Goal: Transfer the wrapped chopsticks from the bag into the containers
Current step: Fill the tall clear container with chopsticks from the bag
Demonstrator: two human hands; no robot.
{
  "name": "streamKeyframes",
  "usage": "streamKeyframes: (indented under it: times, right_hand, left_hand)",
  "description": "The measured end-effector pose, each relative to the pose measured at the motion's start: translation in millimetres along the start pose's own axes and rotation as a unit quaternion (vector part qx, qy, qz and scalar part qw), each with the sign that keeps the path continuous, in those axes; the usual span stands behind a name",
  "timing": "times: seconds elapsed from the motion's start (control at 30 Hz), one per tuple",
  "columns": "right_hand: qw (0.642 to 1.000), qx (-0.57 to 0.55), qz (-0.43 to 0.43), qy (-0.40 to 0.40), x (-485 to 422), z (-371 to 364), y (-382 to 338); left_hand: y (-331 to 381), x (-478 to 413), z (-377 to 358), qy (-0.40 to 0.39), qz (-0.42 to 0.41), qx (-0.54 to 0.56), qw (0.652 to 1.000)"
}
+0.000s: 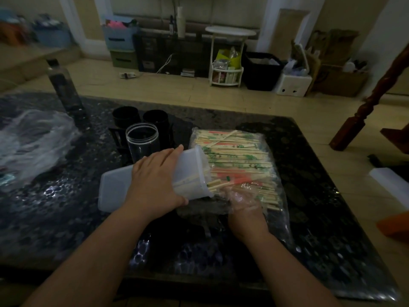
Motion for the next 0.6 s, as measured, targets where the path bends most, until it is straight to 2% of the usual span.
streamKeyframes:
  times: [0.07, 0.4, 0.6]
  right_hand:
    - [0.999, 0.038, -0.005, 0.025, -4.7, 5.2, 0.0]
    - [0.993, 0.113, -0.013, -0.015, -6.3, -8.9, 11.4]
    - [0.989, 0.126, 0.03, 0.067, -3.2, 6.0, -6.3]
  left_hand:
    - [0.6, 0.3, 0.1, 0.002, 0.001, -0.001, 1.0]
    - [0.0, -0.5, -1.1, -0.002, -0.001, -0.004, 1.0]
    - [0.7, -0.7, -1.1, -0.003, -0.004, -0.002, 1.0]
Point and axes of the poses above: each hand's wrist, its own x-axis away from the middle knuckle, its own z-axis out of the back of the hand, y = z × x, the point moved 10 cm from there along -x, towards the middle knuckle, and after that the axes turned 3 degrees about y, right-handed, at the moved point
